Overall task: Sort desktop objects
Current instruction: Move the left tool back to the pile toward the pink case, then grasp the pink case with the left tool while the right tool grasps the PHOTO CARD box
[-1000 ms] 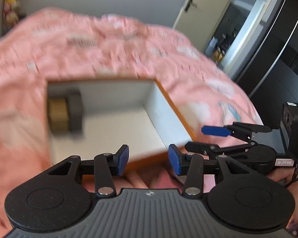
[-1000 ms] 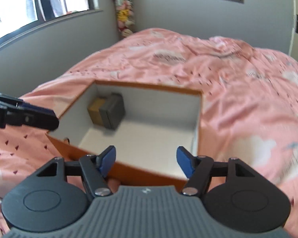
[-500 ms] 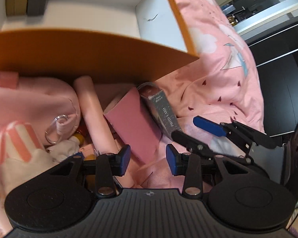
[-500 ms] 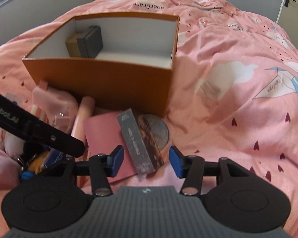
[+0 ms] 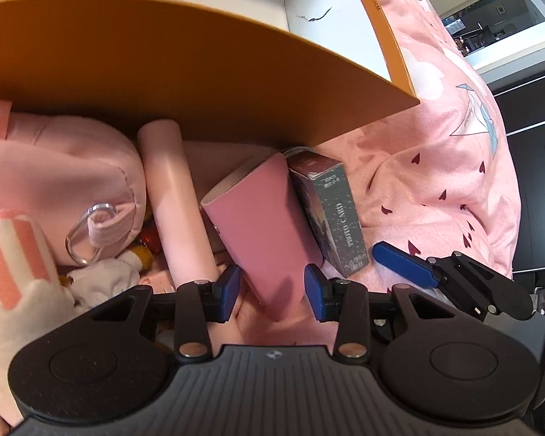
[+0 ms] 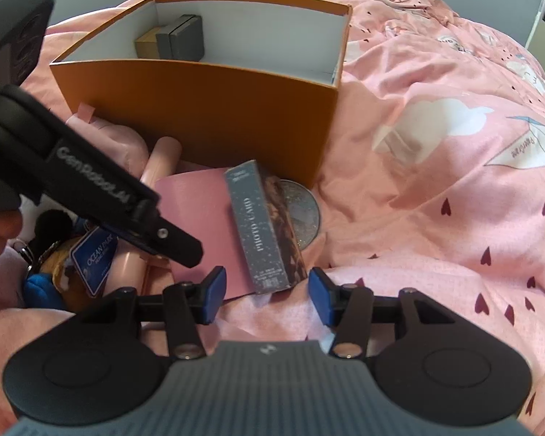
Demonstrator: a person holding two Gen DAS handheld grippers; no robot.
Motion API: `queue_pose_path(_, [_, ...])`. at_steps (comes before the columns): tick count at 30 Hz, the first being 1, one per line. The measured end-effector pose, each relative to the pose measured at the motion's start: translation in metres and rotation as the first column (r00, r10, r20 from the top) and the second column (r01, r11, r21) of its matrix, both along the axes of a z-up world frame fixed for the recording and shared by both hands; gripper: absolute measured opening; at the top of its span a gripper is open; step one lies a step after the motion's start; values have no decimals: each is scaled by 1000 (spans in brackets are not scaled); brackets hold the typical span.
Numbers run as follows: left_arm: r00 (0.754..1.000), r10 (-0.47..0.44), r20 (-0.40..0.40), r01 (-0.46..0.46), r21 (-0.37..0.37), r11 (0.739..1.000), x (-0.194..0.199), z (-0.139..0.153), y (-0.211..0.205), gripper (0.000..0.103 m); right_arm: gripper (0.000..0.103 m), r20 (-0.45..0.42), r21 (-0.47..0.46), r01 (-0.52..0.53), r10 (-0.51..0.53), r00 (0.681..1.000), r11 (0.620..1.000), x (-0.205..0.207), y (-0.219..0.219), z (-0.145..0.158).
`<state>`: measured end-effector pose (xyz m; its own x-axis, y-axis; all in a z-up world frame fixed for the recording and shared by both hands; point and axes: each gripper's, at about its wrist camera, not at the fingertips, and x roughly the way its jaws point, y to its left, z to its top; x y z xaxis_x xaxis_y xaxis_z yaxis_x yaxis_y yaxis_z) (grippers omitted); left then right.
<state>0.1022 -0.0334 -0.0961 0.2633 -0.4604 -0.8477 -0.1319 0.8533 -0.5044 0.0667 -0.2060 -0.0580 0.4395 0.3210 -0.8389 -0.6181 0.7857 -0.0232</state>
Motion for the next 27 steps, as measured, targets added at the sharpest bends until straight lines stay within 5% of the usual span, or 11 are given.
queue_pose_path(12, [986,-36,164,44,-44,998,-3,18,0,42,44,23,-27,-30,31,999,999,11,3,3])
queue_pose_path(16, [974,-67,218,93,-112,989,-2,21,-4,30,44,11,-6,-39,39,999,999,15,3,4])
queue_pose_path(25, [975,-12,221,-1,61,998,-7,30,3,33,42,-9,17,-7,7,1000,1000,24,1,2])
queue_pose_path(27, [977,-1,215,-19,93,995,-7,30,7,45,42,-9,17,-11,11,1000,1000,24,2,1])
